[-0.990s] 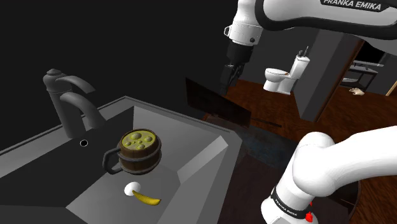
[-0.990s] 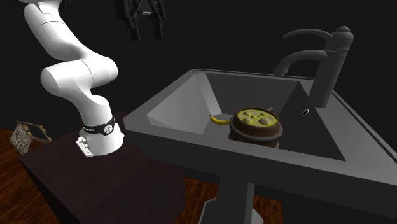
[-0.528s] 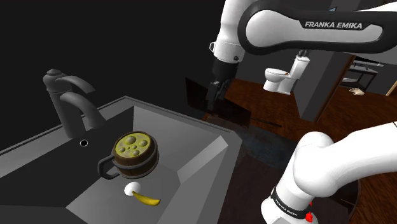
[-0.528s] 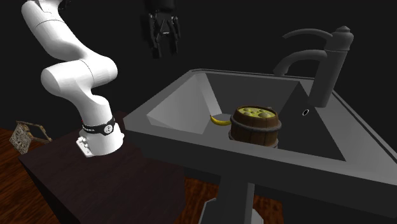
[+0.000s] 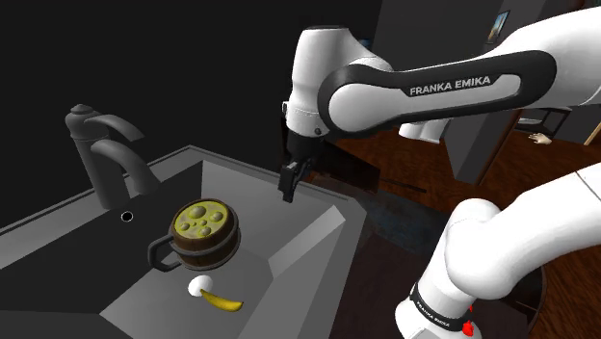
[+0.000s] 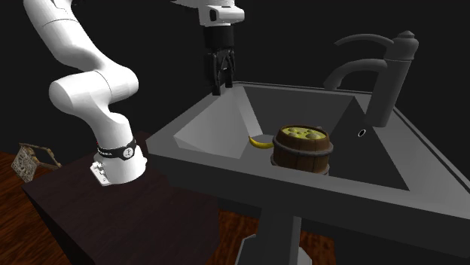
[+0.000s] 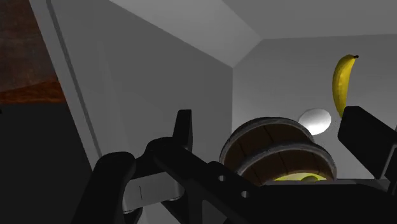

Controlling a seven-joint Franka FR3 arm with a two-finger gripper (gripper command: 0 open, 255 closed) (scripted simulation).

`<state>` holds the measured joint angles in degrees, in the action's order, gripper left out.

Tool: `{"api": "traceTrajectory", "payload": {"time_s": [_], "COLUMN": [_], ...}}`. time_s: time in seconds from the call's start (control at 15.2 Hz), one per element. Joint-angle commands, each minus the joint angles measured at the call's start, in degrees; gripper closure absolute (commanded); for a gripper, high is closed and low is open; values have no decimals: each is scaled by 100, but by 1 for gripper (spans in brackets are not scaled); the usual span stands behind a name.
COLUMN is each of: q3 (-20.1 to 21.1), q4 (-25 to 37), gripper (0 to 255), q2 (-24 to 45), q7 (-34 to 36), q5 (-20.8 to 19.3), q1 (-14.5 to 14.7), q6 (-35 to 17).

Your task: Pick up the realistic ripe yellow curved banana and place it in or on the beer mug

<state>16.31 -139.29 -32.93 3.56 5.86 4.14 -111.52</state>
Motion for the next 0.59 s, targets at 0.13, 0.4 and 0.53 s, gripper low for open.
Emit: {"api": "traceTrajectory", "payload": {"time_s": [0.13,0.4,0.53], "q3": [389,796,1000], "q4": [-72,-30,32], "gripper": [0,0,0], "q2": [525,1207,1587], "q7": [297,654,867], "q5": [13,-107,-234], "q1": [86,114,110], "q6": [-583,-1181,-1466]}}
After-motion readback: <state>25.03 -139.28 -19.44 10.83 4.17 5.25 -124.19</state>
